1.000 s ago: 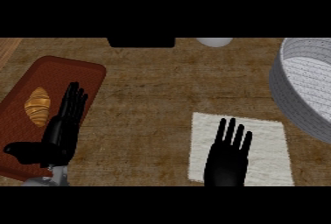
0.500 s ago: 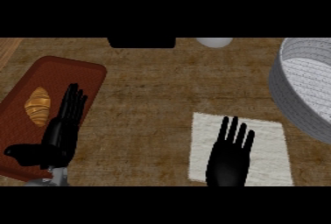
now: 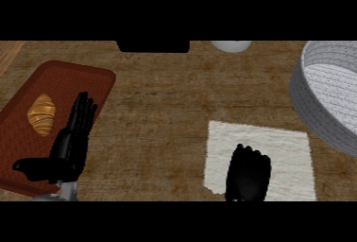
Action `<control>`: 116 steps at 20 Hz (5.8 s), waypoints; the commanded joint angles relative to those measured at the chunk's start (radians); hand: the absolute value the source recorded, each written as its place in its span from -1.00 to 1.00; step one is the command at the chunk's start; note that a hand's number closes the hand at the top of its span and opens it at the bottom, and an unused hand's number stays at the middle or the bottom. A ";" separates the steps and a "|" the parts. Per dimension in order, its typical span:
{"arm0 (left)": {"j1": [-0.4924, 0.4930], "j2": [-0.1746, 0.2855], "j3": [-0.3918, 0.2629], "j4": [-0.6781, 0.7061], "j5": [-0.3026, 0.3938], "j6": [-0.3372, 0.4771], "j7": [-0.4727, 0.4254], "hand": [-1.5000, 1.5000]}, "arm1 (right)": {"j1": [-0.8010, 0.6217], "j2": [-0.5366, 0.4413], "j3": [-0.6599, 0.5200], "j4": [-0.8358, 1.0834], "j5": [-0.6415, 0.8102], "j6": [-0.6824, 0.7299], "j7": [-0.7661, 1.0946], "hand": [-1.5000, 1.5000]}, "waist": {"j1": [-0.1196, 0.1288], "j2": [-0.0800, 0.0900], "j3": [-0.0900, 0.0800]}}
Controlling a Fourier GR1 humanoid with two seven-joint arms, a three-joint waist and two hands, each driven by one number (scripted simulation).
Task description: Pick the sweet potato from the placemat and place it in the basket
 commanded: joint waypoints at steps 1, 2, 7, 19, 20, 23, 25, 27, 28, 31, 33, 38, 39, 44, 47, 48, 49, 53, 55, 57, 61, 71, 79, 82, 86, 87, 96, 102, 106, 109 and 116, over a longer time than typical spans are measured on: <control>-0.025 -0.026 -0.018 -0.020 -0.042 0.046 0.037 0.00 | -0.016 0.000 0.020 0.142 0.060 0.019 0.052 1.00 | -0.001 0.017 0.010; 0.013 0.019 0.020 -0.036 0.018 -0.030 0.027 0.00 | -0.007 -0.019 -0.005 0.130 0.059 0.010 0.031 1.00 | 0.000 0.016 0.010; -0.006 -0.019 -0.003 0.019 -0.003 -0.022 -0.021 0.00 | -0.228 0.000 -0.304 0.270 -0.198 -0.071 -0.034 1.00 | 0.024 0.032 0.012; -0.071 -0.014 0.008 0.041 0.011 -0.043 0.016 0.00 | -0.637 -0.039 -0.626 0.708 -0.347 -0.389 -0.117 1.00 | 0.057 0.042 0.012; -0.062 -0.018 0.001 0.048 -0.003 -0.044 -0.015 0.00 | -0.654 -0.032 -0.623 0.711 -0.341 -0.436 -0.132 1.00 | 0.058 0.042 0.012; -0.073 -0.002 0.010 0.002 0.005 -0.043 0.033 0.00 | -0.720 -0.001 -0.641 0.724 -0.353 -0.569 -0.123 1.00 | 0.061 0.035 0.013; -0.038 -0.027 -0.010 0.045 -0.021 -0.028 -0.010 0.00 | -0.781 -0.001 -0.653 0.692 -0.382 -0.618 -0.132 1.00 | 0.046 0.030 0.011; -0.053 -0.008 0.014 0.028 0.006 -0.048 0.016 0.00 | -0.818 -0.001 -0.626 0.697 -0.364 -0.703 -0.119 1.00 | 0.040 0.026 0.011; -0.026 -0.044 -0.012 0.030 -0.029 -0.012 -0.023 0.00 | -0.832 -0.001 -0.618 0.683 -0.351 -0.719 -0.115 1.00 | 0.031 0.022 0.010; -0.062 -0.005 0.019 0.004 -0.005 -0.028 0.070 0.00 | -0.870 0.000 -0.566 0.633 -0.350 -0.755 -0.074 1.00 | 0.015 0.016 0.010; -0.001 -0.018 0.016 0.030 -0.006 -0.048 -0.004 0.00 | -0.892 0.000 -0.522 0.597 -0.361 -0.748 -0.015 1.00 | 0.011 0.014 0.009; -0.022 -0.045 0.012 0.026 -0.043 -0.014 0.002 0.00 | -0.931 0.000 -0.557 0.482 -0.321 -0.656 0.082 1.00 | -0.005 0.013 0.009; -0.007 -0.019 0.026 -0.008 -0.042 -0.018 0.042 0.00 | -0.941 0.000 -0.555 0.474 -0.318 -0.607 0.110 1.00 | -0.003 0.013 0.010; -0.022 -0.030 0.058 0.012 0.004 -0.048 0.034 0.00 | -0.925 -0.044 -0.619 0.427 -0.276 -0.518 0.170 1.00 | -0.008 0.013 0.009; 0.003 -0.018 0.065 -0.005 -0.004 -0.056 0.006 0.00 | -0.877 -0.091 -0.612 0.404 -0.231 -0.410 0.179 1.00 | -0.015 0.009 0.009; -0.047 -0.032 0.055 0.005 -0.036 -0.013 0.053 0.00 | -0.868 -0.117 -0.622 0.402 -0.235 -0.399 0.150 1.00 | -0.018 0.011 0.009; 0.021 -0.016 0.066 0.001 0.002 -0.069 0.015 0.00 | -0.869 -0.122 -0.626 0.376 -0.227 -0.375 0.162 1.00 | -0.011 0.011 0.009; 0.015 -0.024 0.068 -0.005 -0.023 -0.052 0.021 0.00 | -0.739 -0.163 -0.650 0.267 -0.243 -0.364 0.116 1.00 | -0.014 0.012 0.010; 0.001 -0.037 0.047 -0.064 -0.046 -0.027 0.068 0.00 | -0.770 -0.195 -0.699 0.285 -0.261 -0.382 0.093 1.00 | -0.005 0.014 0.010; 0.008 -0.042 0.063 -0.009 -0.047 -0.044 0.010 0.00 | -0.692 -0.224 -0.718 0.211 -0.300 -0.362 0.044 1.00 | -0.010 0.014 0.010; 0.024 -0.037 0.065 -0.077 -0.052 -0.039 0.072 0.00 | -0.596 -0.242 -0.737 0.098 -0.323 -0.327 0.037 1.00 | -0.009 0.012 0.010; -0.034 -0.057 0.108 0.032 -0.055 -0.085 0.035 0.00 | -0.545 -0.321 -0.814 0.272 -0.413 -0.376 -0.087 1.00 | -0.003 0.017 0.010; -0.002 -0.091 0.089 -0.007 -0.101 -0.086 0.029 0.00 | -0.475 -0.353 -0.851 0.321 -0.480 -0.445 -0.179 1.00 | -0.003 0.016 0.010; -0.023 -0.087 0.110 -0.052 -0.092 -0.071 0.099 0.00 | -0.441 -0.384 -0.890 0.325 -0.525 -0.482 -0.238 1.00 | -0.004 0.016 0.010; -0.038 -0.095 0.114 -0.043 -0.096 -0.090 0.088 0.00 | -0.438 -0.366 -0.882 0.391 -0.524 -0.535 -0.244 1.00 | -0.002 0.016 0.010; 0.014 -0.079 0.131 -0.042 -0.078 -0.121 0.058 0.00 | -0.413 -0.364 -0.890 0.344 -0.550 -0.540 -0.253 1.00 | -0.003 0.016 0.010; -0.080 -0.094 0.142 0.028 -0.091 -0.114 0.092 0.00 | -0.364 -0.361 -0.922 0.418 -0.593 -0.575 -0.260 -1.00 | -0.009 0.016 0.010; -0.058 -0.114 0.136 0.024 -0.131 -0.106 0.061 0.00 | -0.387 -0.393 -0.942 0.492 -0.653 -0.677 -0.367 -1.00 | -0.003 0.017 0.010; 0.012 -0.129 0.105 -0.049 -0.124 -0.114 0.063 0.00 | -0.411 -0.382 -0.937 0.448 -0.649 -0.763 -0.402 -1.00 | 0.000 0.016 0.010; -0.025 -0.141 0.108 -0.004 -0.136 -0.109 0.042 0.00 | -0.385 -0.409 -0.964 0.413 -0.677 -0.800 -0.444 -1.00 | -0.006 0.016 0.010; 0.047 -0.135 0.082 -0.123 -0.153 -0.107 0.116 0.00 | -0.309 -0.466 -0.983 0.229 -0.569 -0.765 -0.301 -1.00 | -0.006 0.013 0.010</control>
